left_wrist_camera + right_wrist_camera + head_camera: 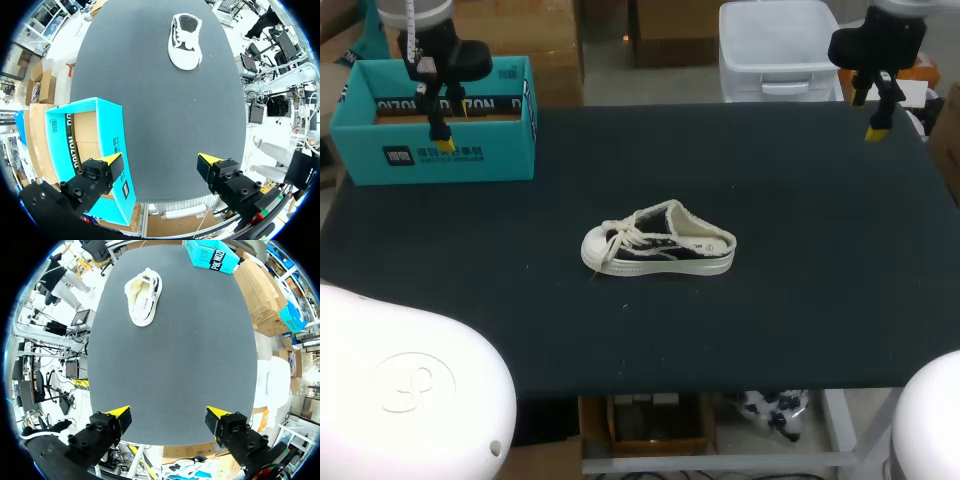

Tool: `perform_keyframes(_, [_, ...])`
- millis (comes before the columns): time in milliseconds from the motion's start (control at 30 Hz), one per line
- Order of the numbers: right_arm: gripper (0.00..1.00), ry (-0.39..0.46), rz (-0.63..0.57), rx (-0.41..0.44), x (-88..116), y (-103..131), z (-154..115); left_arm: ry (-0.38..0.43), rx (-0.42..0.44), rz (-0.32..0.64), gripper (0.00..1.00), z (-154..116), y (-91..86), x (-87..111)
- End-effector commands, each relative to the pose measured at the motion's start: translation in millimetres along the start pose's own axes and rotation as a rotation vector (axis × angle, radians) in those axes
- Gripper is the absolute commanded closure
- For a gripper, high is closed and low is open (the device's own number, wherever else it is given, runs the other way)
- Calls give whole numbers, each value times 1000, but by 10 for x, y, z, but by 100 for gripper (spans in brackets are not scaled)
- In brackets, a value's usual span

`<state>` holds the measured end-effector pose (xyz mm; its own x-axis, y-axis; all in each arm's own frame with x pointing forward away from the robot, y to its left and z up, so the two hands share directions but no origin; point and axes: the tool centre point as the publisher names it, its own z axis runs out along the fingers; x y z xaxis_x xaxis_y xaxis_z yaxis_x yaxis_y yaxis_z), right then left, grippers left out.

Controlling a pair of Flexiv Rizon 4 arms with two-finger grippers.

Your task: Open the shoe tongue, take the insole out of the shoe, put the insole back into the shoe, and pack the shoe into the shoebox

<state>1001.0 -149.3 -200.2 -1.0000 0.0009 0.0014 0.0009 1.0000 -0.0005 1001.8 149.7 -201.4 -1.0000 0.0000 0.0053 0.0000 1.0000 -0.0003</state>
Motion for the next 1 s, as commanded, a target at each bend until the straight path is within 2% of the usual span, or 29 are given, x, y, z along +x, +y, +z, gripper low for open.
perform_keyframes(33, [0, 0, 0, 0, 0, -2, -2, -1, 0, 0, 0, -3, 0, 7])
perform_keyframes(100, [0, 0, 0, 0, 0, -2, -2, 24, 3, -26, 0, -13, -14, 14])
perform_keyframes(267, [0, -34, 82, -131, 96, 50, 163, 30, -15, -150, 0, 0, -96, 133])
perform_keyframes(300, [0, -41, 86, -164, 133, 70, 188, 22, -13, -149, 0, -3, -113, 184])
perform_keyframes(400, [0, -46, 124, -210, 232, 170, 249, 12, -44, -248, 0, 12, -166, 276])
perform_keyframes(433, [0, -41, 138, -224, 246, 193, 268, 16, -51, -311, 0, 17, -192, 302])
perform_keyframes(500, [0, -45, 143, -250, 302, 290, 324, 13, -46, -382, 0, 28, -251, 378])
perform_keyframes(600, [0, -3, 170, -301, 355, 488, 473, 26, -10, -573, 0, 72, -351, 439])
perform_keyframes(767, [0, 8, 158, -415, 392, 822, 699, 25, 70, -763, 0, 158, -500, 553])
perform_keyframes(800, [0, 12, 160, -424, 397, 885, 741, 44, 88, -763, 0, 170, -526, 578])
perform_keyframes(867, [0, 6, 157, -481, 414, 971, 797, 23, 98, -838, 0, 188, -560, 616])
perform_keyframes(900, [0, 13, 159, -511, 427, 1036, 845, 70, 115, -855, 0, 197, -573, 635])
perform_keyframes(933, [0, 24, 171, -537, 434, 1081, 879, 37, 81, -886, 0, 209, -593, 651])
perform_keyframes(1000, [0, 66, 172, -591, 451, 1169, 947, 28, 67, -886, 0, 220, -611, 658])
